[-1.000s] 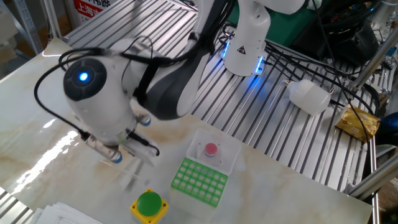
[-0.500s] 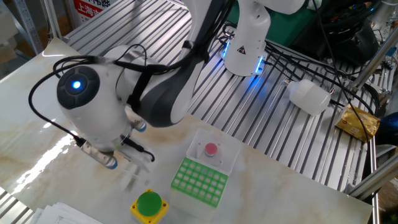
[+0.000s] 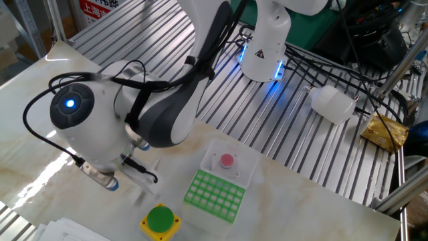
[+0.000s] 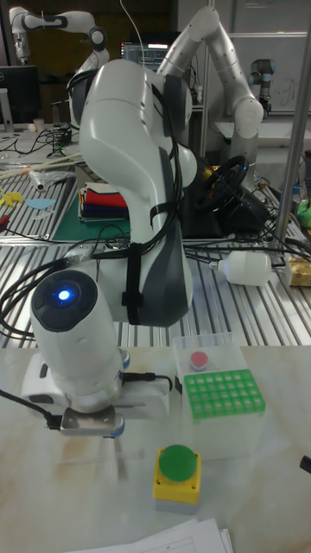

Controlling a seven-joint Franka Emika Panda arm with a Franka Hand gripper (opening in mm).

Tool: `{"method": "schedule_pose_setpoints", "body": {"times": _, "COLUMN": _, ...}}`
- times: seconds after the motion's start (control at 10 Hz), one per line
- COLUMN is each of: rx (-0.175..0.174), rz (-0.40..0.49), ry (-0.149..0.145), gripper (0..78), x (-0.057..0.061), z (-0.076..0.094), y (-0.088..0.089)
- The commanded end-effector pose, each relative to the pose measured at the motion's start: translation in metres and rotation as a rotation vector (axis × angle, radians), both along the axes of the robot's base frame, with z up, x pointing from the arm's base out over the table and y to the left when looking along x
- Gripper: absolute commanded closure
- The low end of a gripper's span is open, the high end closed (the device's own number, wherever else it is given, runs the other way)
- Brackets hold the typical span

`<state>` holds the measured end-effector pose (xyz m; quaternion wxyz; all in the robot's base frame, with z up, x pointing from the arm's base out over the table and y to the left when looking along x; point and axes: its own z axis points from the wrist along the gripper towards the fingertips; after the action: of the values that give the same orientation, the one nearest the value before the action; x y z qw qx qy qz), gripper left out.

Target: Insert a large pipette tip into the holder for large pipette tips

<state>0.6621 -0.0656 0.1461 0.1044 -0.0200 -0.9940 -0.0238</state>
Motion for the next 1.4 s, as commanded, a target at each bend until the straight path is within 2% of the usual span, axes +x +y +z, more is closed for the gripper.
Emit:
{"method": "schedule_pose_setpoints", "body": {"times": 0.1, "rx": 0.001, "rz": 0.003, "ry": -0.014, "gripper": 77.6, "x": 0.0022, "z": 0.0020, "y": -0.0001}}
{"method": "schedule_pose_setpoints", "body": {"times": 0.3, "rx": 0.002, "rz": 0.013, "ry": -0.016, "gripper": 77.6, "x": 0.0023, "z": 0.0027, "y": 0.0000}}
{"method": "schedule_pose_setpoints", "body": {"times": 0.5, "rx": 0.003, "rz": 0.017, "ry": 0.003, "gripper": 77.6, "x": 0.0023, "z": 0.0027, "y": 0.0000}}
{"method": "schedule_pose_setpoints", "body": {"times": 0.9, "rx": -0.003, "rz": 0.002, "ry": 0.054, "gripper": 77.6, "x": 0.0023, "z": 0.0027, "y": 0.0000}}
{"method": "schedule_pose_setpoints", "body": {"times": 1.1, "rx": -0.008, "rz": 0.011, "ry": 0.100, "gripper": 77.6, "x": 0.0023, "z": 0.0027, "y": 0.0000}}
{"method": "schedule_pose_setpoints", "body": {"times": 1.3, "rx": -0.017, "rz": 0.023, "ry": 0.127, "gripper": 77.6, "x": 0.0023, "z": 0.0027, "y": 0.0000}}
{"method": "schedule_pose_setpoints", "body": {"times": 1.4, "rx": -0.017, "rz": 0.024, "ry": 0.127, "gripper": 77.6, "x": 0.0023, "z": 0.0027, "y": 0.0000}}
